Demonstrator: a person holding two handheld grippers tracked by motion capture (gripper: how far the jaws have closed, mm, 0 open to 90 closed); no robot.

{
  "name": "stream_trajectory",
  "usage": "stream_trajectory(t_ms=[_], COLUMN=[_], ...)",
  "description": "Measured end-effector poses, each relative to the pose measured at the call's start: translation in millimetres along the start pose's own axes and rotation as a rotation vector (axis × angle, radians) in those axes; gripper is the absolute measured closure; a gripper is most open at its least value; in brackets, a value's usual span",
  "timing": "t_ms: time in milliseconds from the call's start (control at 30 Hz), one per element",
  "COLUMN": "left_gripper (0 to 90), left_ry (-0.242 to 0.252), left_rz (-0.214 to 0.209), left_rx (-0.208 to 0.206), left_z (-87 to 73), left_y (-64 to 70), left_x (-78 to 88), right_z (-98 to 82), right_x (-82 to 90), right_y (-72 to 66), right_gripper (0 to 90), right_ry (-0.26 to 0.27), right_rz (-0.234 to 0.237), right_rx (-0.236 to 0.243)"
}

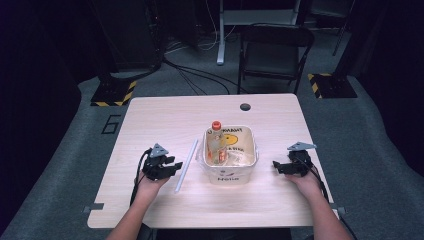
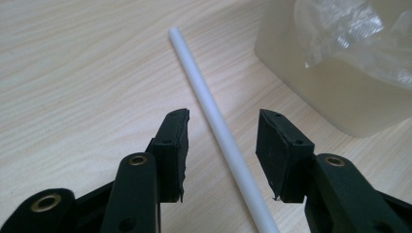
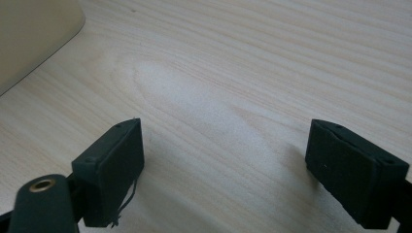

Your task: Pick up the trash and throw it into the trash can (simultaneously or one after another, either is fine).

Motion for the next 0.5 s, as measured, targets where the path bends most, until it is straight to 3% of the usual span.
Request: stream_trajectory(t_ms=[167, 500], left_gripper=[52.0, 53.3], left_ry=[-0.027, -0.077], left_rz=[0.003, 0.003], left_rx=[0.018, 0.016], left_z=[-9.1, -14.8], left_y=[1.0, 3.7], left_x=[-6.1, -17.1], right_z=[-0.1, -0.1], right_x=[0.2, 0.1], right_y=[-0.4, -0.3], right_gripper=[13.1, 13.1], right_ry=[0.001, 0.001], right_rz=[0.0, 0.001], right_rx=[0.0, 0.0])
Point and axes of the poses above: each handheld gripper's, and its own axes: x roughly backward along the jaws, z roughly out of its top, y roughly to its right, the point moved 2 cm from there along -x, roughly forward along the jaws, and after that the axes turned 3 degrees about y, right-handed, at the moved point
